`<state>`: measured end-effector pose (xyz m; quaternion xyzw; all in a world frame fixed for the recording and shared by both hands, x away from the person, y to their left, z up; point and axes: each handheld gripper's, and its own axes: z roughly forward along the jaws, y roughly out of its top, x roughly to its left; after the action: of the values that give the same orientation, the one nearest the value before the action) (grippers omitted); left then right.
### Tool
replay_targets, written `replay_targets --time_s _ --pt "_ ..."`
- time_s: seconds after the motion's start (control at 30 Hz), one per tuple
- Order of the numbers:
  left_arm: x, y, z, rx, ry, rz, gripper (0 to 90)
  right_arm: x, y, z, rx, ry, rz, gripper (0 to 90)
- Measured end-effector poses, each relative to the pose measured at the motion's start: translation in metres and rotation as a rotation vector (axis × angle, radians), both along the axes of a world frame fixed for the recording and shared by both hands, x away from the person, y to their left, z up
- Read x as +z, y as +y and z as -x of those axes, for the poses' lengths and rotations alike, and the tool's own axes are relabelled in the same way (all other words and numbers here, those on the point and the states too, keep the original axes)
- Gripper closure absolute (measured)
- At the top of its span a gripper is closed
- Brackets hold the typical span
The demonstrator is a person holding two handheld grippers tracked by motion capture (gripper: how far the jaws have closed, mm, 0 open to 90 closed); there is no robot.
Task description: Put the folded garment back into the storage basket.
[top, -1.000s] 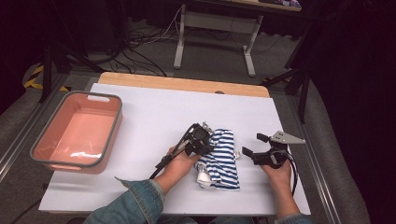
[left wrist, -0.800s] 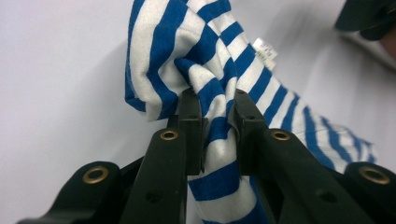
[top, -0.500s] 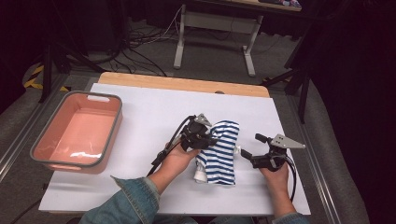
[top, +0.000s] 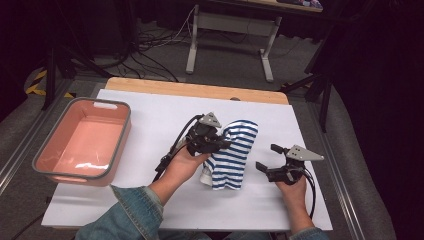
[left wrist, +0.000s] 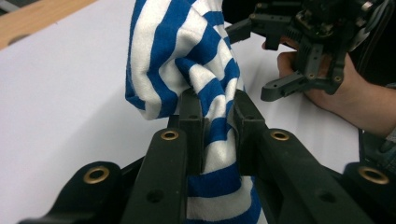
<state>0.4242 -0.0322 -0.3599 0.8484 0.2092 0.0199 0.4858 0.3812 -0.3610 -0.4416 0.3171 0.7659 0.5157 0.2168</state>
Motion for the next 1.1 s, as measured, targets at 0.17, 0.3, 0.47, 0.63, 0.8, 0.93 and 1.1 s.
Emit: replay_targets --time_s 0.17,0.3,0.47,0.63,0.8,0.93,1.1 --pt "0.009 0.009 -0.002 0.001 -0.019 0.002 78.1 -0.001 0.0 0.0 0.004 -0.002 -0.002 4.0" --pt "0.016 0.019 -0.004 0.007 -0.021 0.01 78.1 -0.001 0.001 0.0 0.011 -0.001 -0.002 4.0" --pt "0.022 0.029 -0.005 0.017 -0.034 0.001 78.1 -0.002 0.002 0.0 0.013 -0.006 -0.001 2.6" --pt "0.029 0.043 -0.006 0.027 -0.043 0.004 78.1 -0.002 0.002 0.0 0.016 -0.007 -0.009 1.6" --pt "0.036 0.058 -0.007 0.041 -0.057 -0.006 78.1 -0.003 0.002 0.0 0.016 -0.012 -0.01 1.2" --pt "0.042 0.071 -0.008 0.059 -0.065 -0.003 78.1 -0.003 0.002 0.0 0.017 -0.016 -0.013 1.1" --pt "0.049 0.086 -0.008 0.08 -0.079 -0.01 78.0 -0.003 0.002 0.0 0.02 -0.018 -0.015 1.0"
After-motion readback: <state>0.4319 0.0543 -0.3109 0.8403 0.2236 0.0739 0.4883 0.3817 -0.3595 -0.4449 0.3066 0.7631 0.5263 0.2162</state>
